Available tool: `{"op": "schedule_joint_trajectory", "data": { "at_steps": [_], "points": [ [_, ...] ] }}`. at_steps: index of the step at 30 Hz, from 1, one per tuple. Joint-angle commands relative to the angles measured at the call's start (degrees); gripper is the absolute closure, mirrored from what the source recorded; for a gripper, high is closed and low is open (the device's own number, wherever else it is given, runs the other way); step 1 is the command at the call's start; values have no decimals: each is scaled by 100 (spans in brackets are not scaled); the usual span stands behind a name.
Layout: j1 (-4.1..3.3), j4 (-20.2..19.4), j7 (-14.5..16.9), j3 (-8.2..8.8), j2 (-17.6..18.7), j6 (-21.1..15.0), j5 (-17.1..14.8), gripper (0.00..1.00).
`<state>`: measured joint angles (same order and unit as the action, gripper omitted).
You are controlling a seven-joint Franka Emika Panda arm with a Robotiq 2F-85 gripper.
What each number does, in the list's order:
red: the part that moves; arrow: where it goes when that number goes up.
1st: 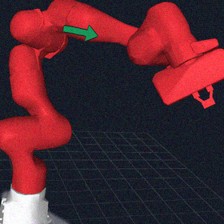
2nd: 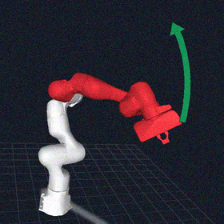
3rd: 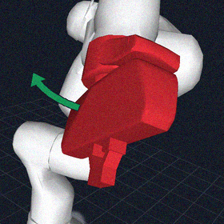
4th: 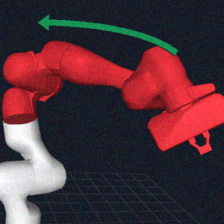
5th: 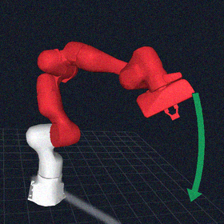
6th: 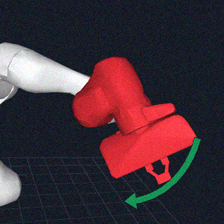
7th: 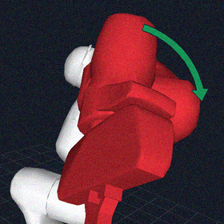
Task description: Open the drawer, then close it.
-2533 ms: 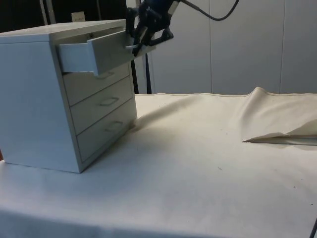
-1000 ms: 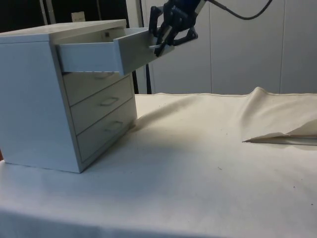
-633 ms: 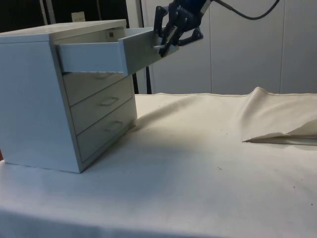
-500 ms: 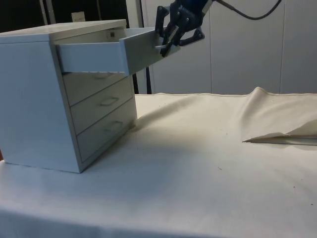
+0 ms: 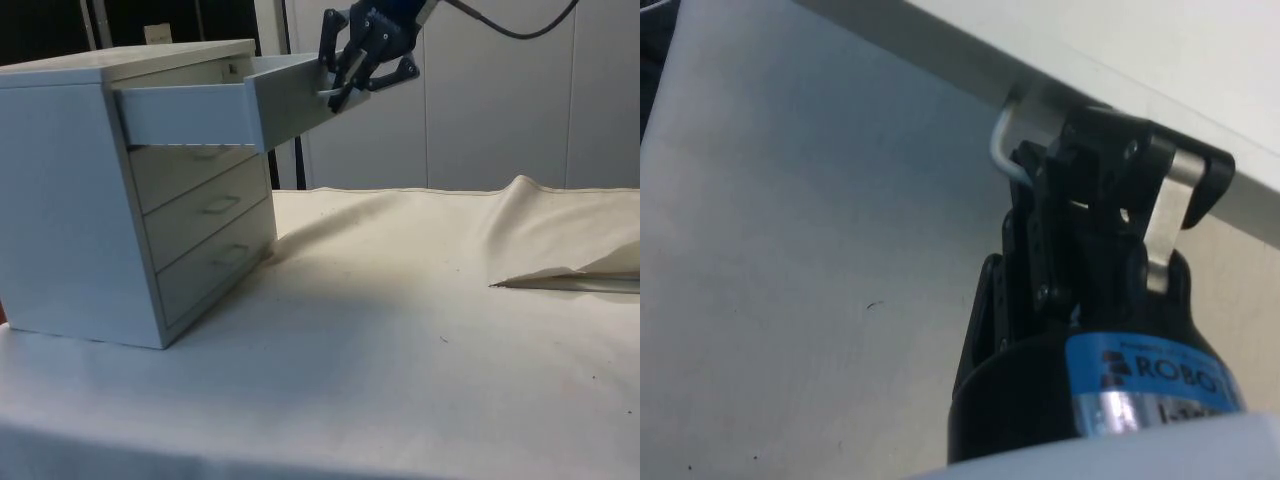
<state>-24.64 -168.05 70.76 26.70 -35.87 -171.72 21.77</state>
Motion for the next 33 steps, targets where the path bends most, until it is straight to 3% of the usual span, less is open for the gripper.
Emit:
{"op": "schedule_joint_trajectory", "data": {
  "at_steps": [1,2,3,8,9,10,15,16,17,18,25,26,27,28,30,33],
  "points": [
    [166,-298,-40,-132,-281,63,86,100],
    [0,-6,0,0,-17,0,0,100],
    [160,-304,-23,-115,-292,69,86,100],
    [132,-298,17,-57,-206,11,86,100],
    [11,-34,11,11,-29,0,0,100],
    [143,-315,23,-52,-189,-23,92,100],
    [218,-441,86,-40,-149,-241,103,100],
    [229,-481,109,-29,-155,-315,97,100],
    [80,-235,103,52,-17,-304,0,100],
    [235,-498,120,-23,-160,-344,92,100],
    [241,-510,132,-17,-160,-378,92,100],
    [241,-510,132,-17,-160,-378,92,97],
    [92,-258,115,63,-17,-350,0,93],
    [241,-510,132,-17,-160,-378,92,93],
    [241,-510,132,-17,-160,-378,92,74],
    [241,-510,132,-17,-160,-378,92,58]
  ]
}}
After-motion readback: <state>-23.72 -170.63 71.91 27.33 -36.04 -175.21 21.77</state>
